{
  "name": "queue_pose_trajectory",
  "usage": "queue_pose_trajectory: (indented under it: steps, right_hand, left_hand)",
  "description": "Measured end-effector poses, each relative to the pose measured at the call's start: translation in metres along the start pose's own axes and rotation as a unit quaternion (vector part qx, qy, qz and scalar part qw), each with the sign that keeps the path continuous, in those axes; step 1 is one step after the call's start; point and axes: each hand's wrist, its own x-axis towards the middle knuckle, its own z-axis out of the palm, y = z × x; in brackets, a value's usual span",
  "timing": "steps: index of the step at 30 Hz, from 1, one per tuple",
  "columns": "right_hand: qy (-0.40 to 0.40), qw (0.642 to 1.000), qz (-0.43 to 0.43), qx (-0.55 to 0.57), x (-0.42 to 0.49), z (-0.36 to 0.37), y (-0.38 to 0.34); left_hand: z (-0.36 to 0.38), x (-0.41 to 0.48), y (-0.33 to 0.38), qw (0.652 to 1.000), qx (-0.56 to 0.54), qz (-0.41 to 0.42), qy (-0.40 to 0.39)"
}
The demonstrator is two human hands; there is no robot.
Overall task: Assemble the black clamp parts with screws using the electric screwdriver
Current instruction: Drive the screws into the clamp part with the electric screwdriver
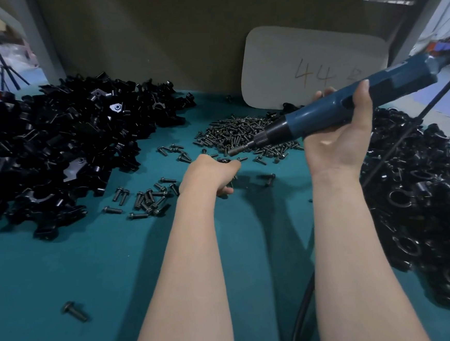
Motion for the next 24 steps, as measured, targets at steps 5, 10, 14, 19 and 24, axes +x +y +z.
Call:
queue_pose_trajectory:
  steps: [5,10,14,19,24]
  right_hand:
    - [0.055,0.998,-0.012,0.003,0.003,0.000,-0.002]
    - [0.075,0.996,-0.014,-0.035,0.002,0.001,0.001]
    - [0.064,0.997,-0.010,-0.050,0.001,0.006,0.003]
    - [0.061,0.996,-0.013,-0.063,-0.002,0.011,0.005]
    - [0.057,0.996,-0.012,-0.067,-0.003,0.014,0.005]
  left_hand:
    - [0.001,0.005,-0.003,0.978,-0.202,0.012,0.050]
    - [0.000,-0.002,0.003,0.890,-0.453,0.014,0.056]
    - [0.002,-0.002,0.003,0.875,-0.480,0.006,0.056]
    - [0.003,-0.001,0.003,0.877,-0.475,0.009,0.065]
    - [0.005,-0.001,0.005,0.889,-0.450,0.024,0.083]
